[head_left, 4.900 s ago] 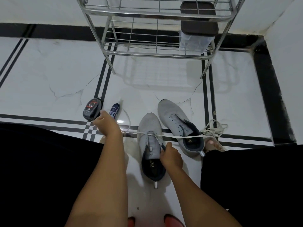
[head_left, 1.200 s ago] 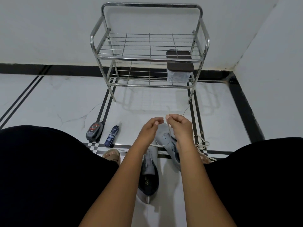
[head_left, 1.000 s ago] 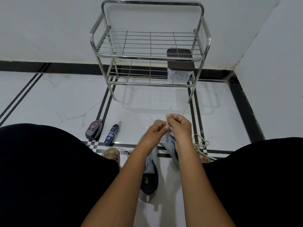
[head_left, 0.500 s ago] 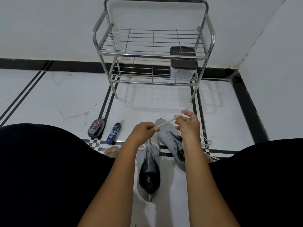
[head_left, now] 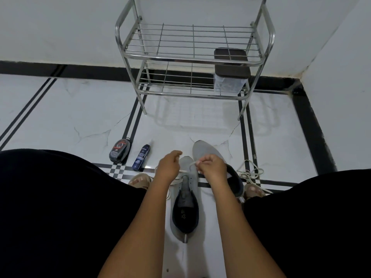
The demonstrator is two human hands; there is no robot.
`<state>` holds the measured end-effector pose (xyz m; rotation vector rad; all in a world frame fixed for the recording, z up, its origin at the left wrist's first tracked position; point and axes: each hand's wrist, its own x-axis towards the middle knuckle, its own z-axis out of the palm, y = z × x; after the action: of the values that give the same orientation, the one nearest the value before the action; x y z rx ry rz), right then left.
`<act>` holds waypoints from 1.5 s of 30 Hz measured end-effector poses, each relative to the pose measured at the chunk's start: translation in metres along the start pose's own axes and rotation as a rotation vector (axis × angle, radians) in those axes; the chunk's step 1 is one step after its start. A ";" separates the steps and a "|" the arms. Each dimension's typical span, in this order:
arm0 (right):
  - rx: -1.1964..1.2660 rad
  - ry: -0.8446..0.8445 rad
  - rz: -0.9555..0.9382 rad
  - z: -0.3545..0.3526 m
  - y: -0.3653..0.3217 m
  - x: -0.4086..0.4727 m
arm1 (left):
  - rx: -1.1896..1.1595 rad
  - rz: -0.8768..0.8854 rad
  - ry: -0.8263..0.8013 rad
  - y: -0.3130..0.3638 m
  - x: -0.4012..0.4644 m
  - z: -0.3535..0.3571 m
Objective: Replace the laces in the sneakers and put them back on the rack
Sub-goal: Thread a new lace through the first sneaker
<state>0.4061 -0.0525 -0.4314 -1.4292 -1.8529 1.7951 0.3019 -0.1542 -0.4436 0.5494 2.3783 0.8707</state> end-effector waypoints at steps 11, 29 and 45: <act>-0.190 -0.043 -0.021 0.010 0.021 0.013 | -0.448 -0.049 -0.243 -0.017 -0.001 0.035; -0.626 -0.172 0.166 0.036 0.066 0.024 | -0.145 -0.350 -0.033 -0.051 0.027 0.057; -0.570 -0.090 0.140 0.034 0.102 0.028 | 0.210 -0.381 0.088 -0.053 0.019 0.094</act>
<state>0.4171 -0.0753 -0.5401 -1.7099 -2.5064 1.4635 0.3345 -0.1381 -0.5465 0.1248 2.5533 0.4882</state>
